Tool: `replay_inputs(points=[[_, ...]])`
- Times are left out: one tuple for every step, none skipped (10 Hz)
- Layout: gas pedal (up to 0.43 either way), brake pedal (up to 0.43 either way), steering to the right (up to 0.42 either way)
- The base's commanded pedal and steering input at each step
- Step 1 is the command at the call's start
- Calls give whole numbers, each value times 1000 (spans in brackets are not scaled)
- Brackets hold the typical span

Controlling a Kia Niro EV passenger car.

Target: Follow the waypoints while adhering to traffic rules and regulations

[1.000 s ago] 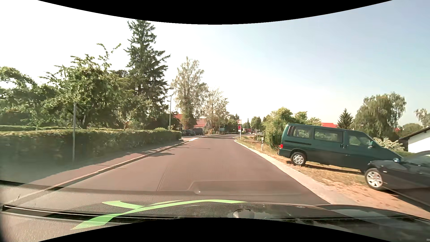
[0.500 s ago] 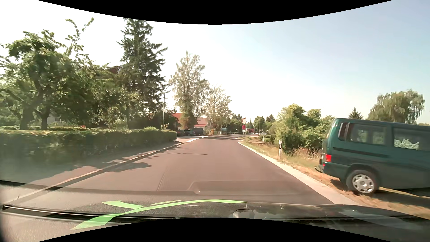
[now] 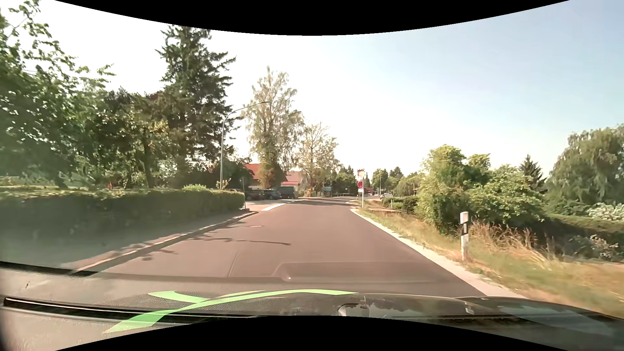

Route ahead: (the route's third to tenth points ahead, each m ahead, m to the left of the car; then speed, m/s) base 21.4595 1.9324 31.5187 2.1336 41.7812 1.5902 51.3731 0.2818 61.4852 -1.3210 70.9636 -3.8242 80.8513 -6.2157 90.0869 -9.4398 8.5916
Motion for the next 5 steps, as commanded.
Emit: replay_inputs(points=[[138,0,-10],[98,0,-9],[98,0,-8],[98,0,-7],[98,0,-7]])
